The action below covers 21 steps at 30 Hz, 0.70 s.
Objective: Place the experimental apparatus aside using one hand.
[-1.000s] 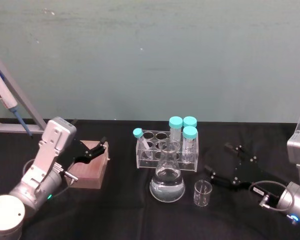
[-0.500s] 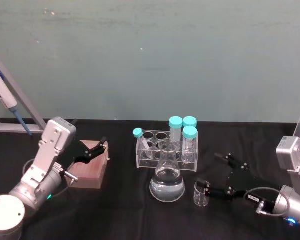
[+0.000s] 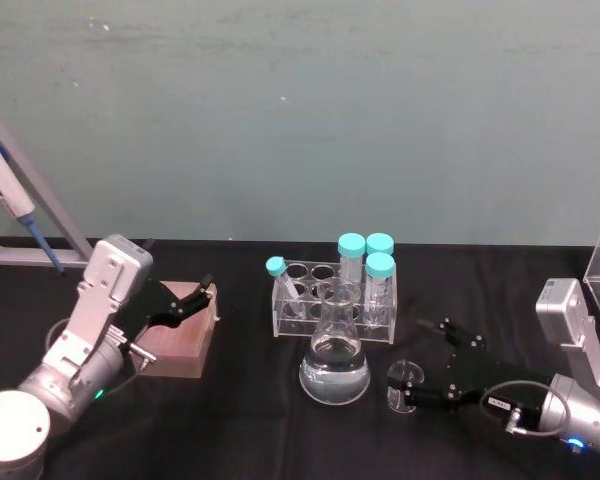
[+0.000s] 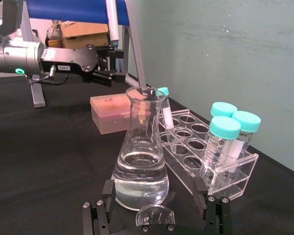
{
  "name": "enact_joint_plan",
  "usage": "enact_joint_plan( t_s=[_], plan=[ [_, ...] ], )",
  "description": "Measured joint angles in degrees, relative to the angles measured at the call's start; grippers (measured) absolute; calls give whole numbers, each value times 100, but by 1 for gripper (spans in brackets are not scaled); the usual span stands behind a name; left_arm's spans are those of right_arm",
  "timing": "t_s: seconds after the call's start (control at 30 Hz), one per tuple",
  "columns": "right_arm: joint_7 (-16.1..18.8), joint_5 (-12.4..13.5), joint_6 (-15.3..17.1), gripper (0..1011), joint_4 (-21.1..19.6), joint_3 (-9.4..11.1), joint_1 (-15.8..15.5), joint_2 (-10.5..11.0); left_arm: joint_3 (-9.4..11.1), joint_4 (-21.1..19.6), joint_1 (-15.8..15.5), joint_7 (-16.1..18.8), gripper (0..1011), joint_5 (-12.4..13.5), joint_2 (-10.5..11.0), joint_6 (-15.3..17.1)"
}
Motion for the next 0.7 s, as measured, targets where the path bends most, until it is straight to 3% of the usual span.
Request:
enact_joint_plan(
  t_s=[0.7],
  plan=[
    [40,109,-46,1003,550,-367,339,-23,0,0,0,0,1000,0,0,0]
  ],
)
